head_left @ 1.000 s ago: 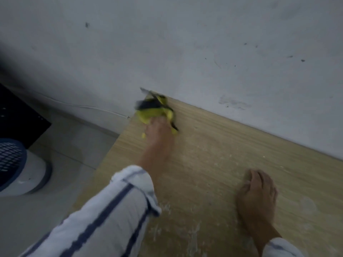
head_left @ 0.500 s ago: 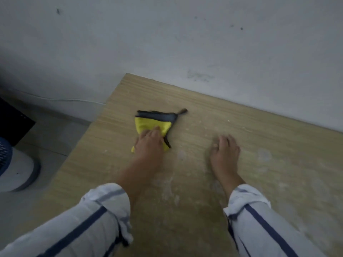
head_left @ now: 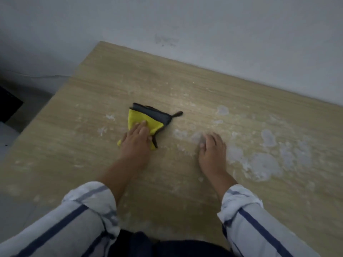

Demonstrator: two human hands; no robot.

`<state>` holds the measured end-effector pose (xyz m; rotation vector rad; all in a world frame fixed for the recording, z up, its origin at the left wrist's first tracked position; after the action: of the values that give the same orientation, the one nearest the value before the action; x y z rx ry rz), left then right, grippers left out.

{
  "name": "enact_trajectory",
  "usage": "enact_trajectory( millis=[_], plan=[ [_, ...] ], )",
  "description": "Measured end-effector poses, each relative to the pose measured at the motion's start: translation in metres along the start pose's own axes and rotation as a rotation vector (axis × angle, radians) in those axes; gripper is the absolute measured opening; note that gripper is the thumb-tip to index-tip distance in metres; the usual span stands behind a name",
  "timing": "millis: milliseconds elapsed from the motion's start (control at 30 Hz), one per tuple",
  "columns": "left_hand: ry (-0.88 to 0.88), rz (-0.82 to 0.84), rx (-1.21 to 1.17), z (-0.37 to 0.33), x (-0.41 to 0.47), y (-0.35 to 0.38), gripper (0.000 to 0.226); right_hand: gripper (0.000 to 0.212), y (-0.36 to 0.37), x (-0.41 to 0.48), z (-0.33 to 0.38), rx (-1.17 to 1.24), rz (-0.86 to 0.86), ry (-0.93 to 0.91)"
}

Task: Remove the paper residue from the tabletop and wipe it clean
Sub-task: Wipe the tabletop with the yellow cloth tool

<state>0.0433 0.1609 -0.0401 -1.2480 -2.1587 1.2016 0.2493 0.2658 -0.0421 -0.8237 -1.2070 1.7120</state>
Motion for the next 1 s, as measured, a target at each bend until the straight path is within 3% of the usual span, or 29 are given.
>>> enact_trajectory(
  millis=[100, 167, 300, 433, 567, 767, 1000],
  plan=[
    [0.210, 0.181, 0.057, -0.020, -0.042, 0.020, 0.054, 0.039, -0.001, -0.010, 0.011, 0.097, 0.013, -0.049],
    [0.250, 0.250, 0.023, -0.016, -0.054, 0.019, 0.071, 0.039, -0.002, -0.015, 0.021, 0.129, 0.021, -0.082],
    [0.052, 0.054, -0.121, 0.026, -0.039, -0.009, 0.060, 0.039, 0.000, -0.027, 0.056, 0.105, 0.039, -0.194],
    [-0.087, -0.009, 0.106, 0.087, -0.025, -0.039, 0.049, 0.050, 0.019, -0.036, 0.112, -0.041, 0.156, -0.251],
    [-0.004, 0.042, 0.186, 0.097, -0.026, -0.050, 0.053, 0.078, 0.047, -0.040, 0.151, -0.237, 0.246, -0.080],
    [0.080, 0.121, 0.184, 0.098, -0.026, -0.050, 0.055, 0.056, 0.048, -0.072, 0.137, -0.235, 0.163, 0.125],
    [0.128, 0.166, 0.178, 0.098, -0.023, -0.048, 0.056, 0.047, 0.014, -0.150, 0.074, -0.159, 0.080, 0.741]
  ],
)
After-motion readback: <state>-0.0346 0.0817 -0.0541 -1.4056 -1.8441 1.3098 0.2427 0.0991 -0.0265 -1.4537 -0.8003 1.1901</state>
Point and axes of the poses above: each hand's wrist, its own x-axis towards the middle knuckle, its own y-axis out of the palm, z = x × y, the point moved 2 cm from there along x, towards the middle knuckle, and after that the axes turned 8 degrees about -x, right-handed, at the moved point
